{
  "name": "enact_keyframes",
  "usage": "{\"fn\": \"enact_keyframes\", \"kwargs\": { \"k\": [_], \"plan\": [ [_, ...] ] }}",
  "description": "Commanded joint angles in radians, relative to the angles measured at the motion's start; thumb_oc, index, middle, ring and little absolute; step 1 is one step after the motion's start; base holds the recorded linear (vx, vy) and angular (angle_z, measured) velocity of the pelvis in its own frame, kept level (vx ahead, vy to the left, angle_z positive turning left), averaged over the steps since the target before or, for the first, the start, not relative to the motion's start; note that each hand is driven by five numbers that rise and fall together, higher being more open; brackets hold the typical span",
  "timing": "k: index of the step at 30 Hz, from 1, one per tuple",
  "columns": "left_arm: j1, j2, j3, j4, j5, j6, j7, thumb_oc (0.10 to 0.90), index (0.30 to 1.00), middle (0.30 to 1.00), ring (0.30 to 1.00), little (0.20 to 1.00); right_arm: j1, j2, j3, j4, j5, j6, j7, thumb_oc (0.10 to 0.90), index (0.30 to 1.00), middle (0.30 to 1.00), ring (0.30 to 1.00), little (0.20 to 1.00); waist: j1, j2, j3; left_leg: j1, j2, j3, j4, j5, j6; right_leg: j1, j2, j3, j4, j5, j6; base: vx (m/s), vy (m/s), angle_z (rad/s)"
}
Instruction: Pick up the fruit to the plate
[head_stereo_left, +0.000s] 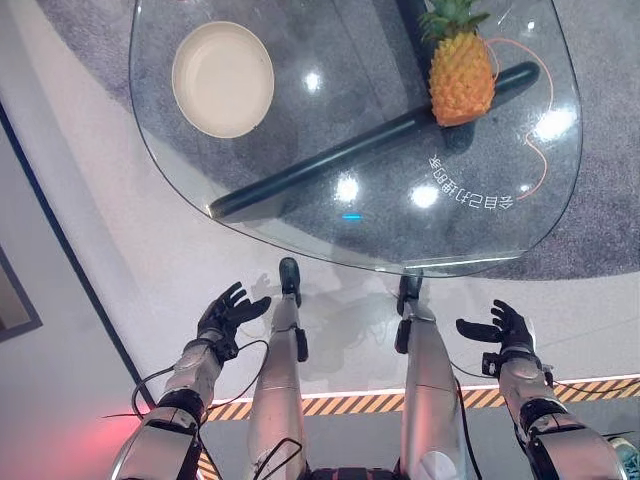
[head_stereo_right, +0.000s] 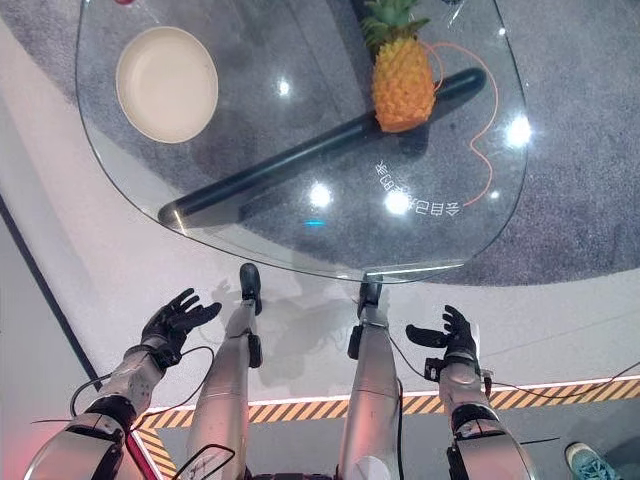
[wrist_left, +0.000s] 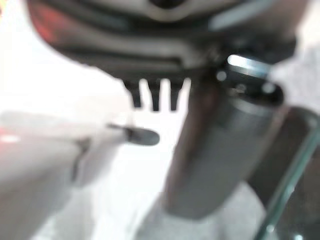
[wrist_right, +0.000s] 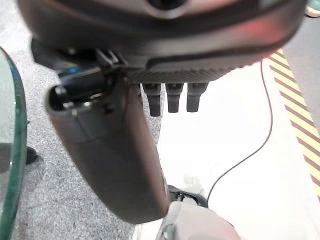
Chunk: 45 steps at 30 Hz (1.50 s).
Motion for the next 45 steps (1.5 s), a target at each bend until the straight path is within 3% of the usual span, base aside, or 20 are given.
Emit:
{"fn": "enact_keyframes", "kwargs": {
  "k": [1, 13, 22, 28, 36, 39, 45],
  "plan": [
    [0.035, 0.051, 0.002, 0.006, -0.044, -0.049, 0.022, 0.8, 0.9, 0.9, 0.9, 0.9, 0.057, -0.032, 0.007, -0.024, 0.036, -0.037, -0.053, 0.8, 0.9, 0.9, 0.9, 0.9, 0.011, -0.026, -0.019, -0.084, -0.011, -0.046, 0.203, -0.134, 0.004, -0.021, -0.003, -0.007, -0.057, 0.11, 0.014, 0.0, 0.0, 0.0],
    [0.018, 0.058, -0.01, 0.011, -0.046, -0.054, 0.011, 0.8, 0.9, 0.9, 0.9, 0.9, 0.019, -0.049, 0.015, -0.044, 0.051, -0.056, -0.063, 0.8, 0.9, 0.9, 0.9, 0.9, 0.018, -0.036, -0.019, -0.131, -0.008, -0.053, 0.228, -0.139, 0.003, -0.063, -0.002, -0.012, -0.038, 0.109, 0.009, 0.0, 0.0, 0.0],
    [0.023, 0.075, -0.026, 0.031, -0.038, -0.039, -0.024, 0.8, 0.9, 0.9, 0.9, 0.9, 0.003, -0.123, -0.064, 0.023, 0.121, -0.015, -0.257, 0.8, 0.9, 0.9, 0.9, 0.9, 0.025, -0.04, -0.019, -0.126, -0.005, -0.053, 0.225, -0.144, 0.003, -0.05, -0.002, -0.022, -0.051, 0.116, 0.013, 0.0, 0.0, 0.0],
    [0.016, 0.091, -0.057, 0.031, -0.046, -0.034, -0.017, 0.8, 0.9, 0.9, 0.9, 0.9, -0.053, -0.211, -0.135, -0.009, 0.129, -0.09, -0.494, 0.8, 0.9, 0.9, 0.9, 0.9, 0.027, -0.046, -0.019, -0.121, -0.003, -0.053, 0.225, -0.15, 0.006, -0.036, -0.002, -0.032, -0.07, 0.132, 0.021, 0.01, -0.022, 0.0],
    [0.018, 0.107, -0.079, -0.008, -0.055, -0.009, 0.015, 0.8, 0.9, 0.9, 0.9, 0.9, -0.156, -0.297, -0.154, -0.198, 0.23, -0.16, -0.625, 0.8, 0.9, 0.9, 0.9, 0.9, 0.032, -0.056, -0.019, -0.111, -0.005, -0.05, 0.197, -0.145, 0.009, -0.021, -0.003, -0.051, -0.097, 0.145, 0.024, 0.0, -0.016, 0.0],
    [0.024, 0.106, -0.086, -0.011, -0.06, -0.01, 0.012, 0.8, 0.9, 0.9, 0.9, 0.9, -0.201, -0.32, -0.142, -0.261, 0.228, -0.238, -0.651, 0.8, 0.9, 0.9, 0.9, 0.9, 0.032, -0.054, -0.019, -0.107, -0.009, -0.055, 0.194, -0.142, 0.008, -0.019, 0.001, -0.049, -0.101, 0.147, 0.02, 0.0, 0.0, 0.0],
    [0.032, 0.097, -0.095, -0.026, -0.076, -0.005, 0.013, 0.8, 0.9, 0.9, 0.9, 0.9, -0.28, -0.344, -0.095, -0.444, 0.154, -0.3, -0.731, 0.8, 0.9, 0.9, 0.9, 0.9, 0.032, -0.048, -0.019, -0.09, -0.013, -0.046, 0.173, -0.133, 0.007, -0.005, -0.004, -0.055, -0.109, 0.143, 0.019, -0.01, 0.052, 0.01]
  ]
}}
